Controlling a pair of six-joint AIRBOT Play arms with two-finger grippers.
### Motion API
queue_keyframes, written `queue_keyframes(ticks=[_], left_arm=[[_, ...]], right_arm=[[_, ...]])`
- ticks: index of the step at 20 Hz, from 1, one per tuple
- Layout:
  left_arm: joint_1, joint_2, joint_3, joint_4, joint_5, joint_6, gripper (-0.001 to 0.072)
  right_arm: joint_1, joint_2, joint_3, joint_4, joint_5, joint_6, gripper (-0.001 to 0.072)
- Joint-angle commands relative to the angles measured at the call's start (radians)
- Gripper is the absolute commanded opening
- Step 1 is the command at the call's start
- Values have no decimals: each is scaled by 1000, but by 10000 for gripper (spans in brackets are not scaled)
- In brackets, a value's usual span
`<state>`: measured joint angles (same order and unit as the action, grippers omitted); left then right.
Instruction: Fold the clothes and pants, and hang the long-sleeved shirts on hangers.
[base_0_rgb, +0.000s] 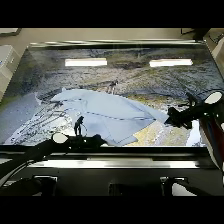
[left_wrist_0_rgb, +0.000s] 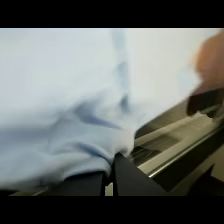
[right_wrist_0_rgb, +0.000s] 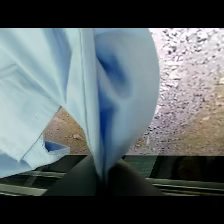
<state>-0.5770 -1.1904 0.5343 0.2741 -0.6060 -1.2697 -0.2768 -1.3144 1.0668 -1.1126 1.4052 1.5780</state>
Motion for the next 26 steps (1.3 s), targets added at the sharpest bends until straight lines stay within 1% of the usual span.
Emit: queue_keyframes(ticks=[1, 2, 4, 5, 7, 8, 10, 12, 14, 15, 17, 18, 21, 22, 23, 26], left_arm=[[129, 107, 180, 240, -193, 25, 22], [187, 165, 277, 337, -274, 24, 22], [307, 281, 520, 463, -393, 24, 22], [372, 328, 659, 489, -411, 18, 22], [520, 393, 957, 498, -385, -29, 23], [594, 407, 1089, 498, -382, -54, 22], [690, 417, 1254, 497, -414, -113, 23], [711, 428, 1287, 506, -486, -123, 23], [711, 423, 1283, 553, -599, -129, 24], [711, 423, 1273, 568, -629, -137, 24], [711, 424, 1257, 568, -635, -137, 24], [711, 424, 1258, 568, -628, -137, 24], [711, 437, 1259, 568, -565, -132, 24], [711, 444, 1259, 569, -552, -117, 24], [711, 446, 1259, 586, -549, -115, 24], [711, 429, 1205, 636, -599, -121, 24]], right_arm=[[0, 56, 77, -14, -58, -23, 42], [0, 79, 147, -18, -79, -23, 42], [0, 127, 337, -30, -127, -24, 42], [0, 152, 437, -46, -148, -24, 42], [0, 217, 622, -97, -167, -18, 42], [0, 257, 686, -120, -159, 1, 42], [0, 337, 724, -142, -124, 59, 42], [0, 397, 724, -170, -16, 68, 42], [0, 417, 724, -207, 124, 68, 43], [0, 419, 724, -217, 201, 67, 43], [0, 419, 724, -219, 330, 67, 43], [0, 419, 724, -218, 369, 67, 43], [0, 435, 724, -211, 432, 55, 43], [0, 447, 724, -213, 441, 55, 42], [0, 462, 724, -212, 442, 56, 42], [0, 475, 689, -212, 444, 97, 41]])
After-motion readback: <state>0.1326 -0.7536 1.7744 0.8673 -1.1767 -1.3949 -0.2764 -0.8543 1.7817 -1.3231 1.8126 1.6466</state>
